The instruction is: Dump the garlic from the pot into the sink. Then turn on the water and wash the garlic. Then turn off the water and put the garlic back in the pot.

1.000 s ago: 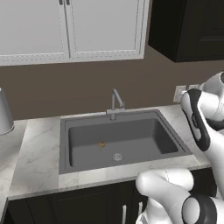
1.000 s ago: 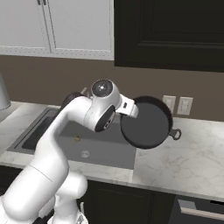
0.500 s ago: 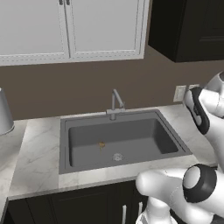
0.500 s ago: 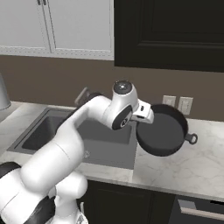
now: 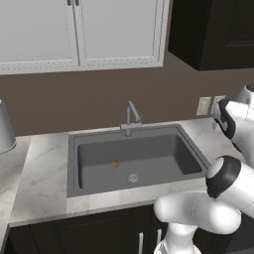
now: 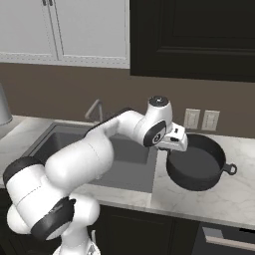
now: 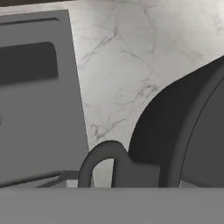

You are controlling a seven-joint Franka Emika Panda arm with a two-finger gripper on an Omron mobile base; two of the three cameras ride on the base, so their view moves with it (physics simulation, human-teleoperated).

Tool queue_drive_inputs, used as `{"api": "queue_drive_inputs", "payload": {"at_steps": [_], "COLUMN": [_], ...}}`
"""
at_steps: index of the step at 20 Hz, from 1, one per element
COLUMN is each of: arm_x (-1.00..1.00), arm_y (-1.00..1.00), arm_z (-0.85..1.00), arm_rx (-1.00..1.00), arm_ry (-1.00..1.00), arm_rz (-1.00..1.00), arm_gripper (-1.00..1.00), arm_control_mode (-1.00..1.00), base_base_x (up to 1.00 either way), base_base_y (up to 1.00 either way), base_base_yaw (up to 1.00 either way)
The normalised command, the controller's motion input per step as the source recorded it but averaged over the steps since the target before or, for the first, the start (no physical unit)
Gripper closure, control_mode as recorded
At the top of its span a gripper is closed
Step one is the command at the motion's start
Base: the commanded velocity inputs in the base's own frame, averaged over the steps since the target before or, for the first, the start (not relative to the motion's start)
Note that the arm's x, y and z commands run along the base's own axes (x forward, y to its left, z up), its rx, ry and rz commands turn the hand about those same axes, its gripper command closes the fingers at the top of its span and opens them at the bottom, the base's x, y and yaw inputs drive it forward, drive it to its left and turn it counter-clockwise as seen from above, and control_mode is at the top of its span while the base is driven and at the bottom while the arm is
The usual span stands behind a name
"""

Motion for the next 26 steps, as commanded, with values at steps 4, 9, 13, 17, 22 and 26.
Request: {"api": "queue_drive_inputs", "payload": {"at_steps": [4,9,13,17,22,26], "arm_x": [0.06,0.17,0.29,0.36,0.23,0.10], "arm_y": [-0.10,0.00,0.00,0.00,0.00,0.00], "arm_z": [-0.71,-0.43,-0.13,-0.07,-0.17,-0.31], "arm_rx": [0.00,0.01,0.00,0.00,0.00,0.00], "arm_ry": [0.17,0.07,0.00,0.00,0.00,0.00], "arm_rz": [0.00,0.00,0.00,0.00,0.00,0.01], "arm_gripper": [1.00,1.00,1.00,1.00,1.00,1.00], "arm_control_mode": [-1.00,-1.00,-1.00,-1.00,-1.00,-1.00], "base_base_x": [0.00,0.00,0.00,0.00,0.00,0.00], "base_base_y": [0.00,0.00,0.00,0.00,0.00,0.00], "base_base_yaw": [0.00,0.00,0.00,0.00,0.00,0.00]}}
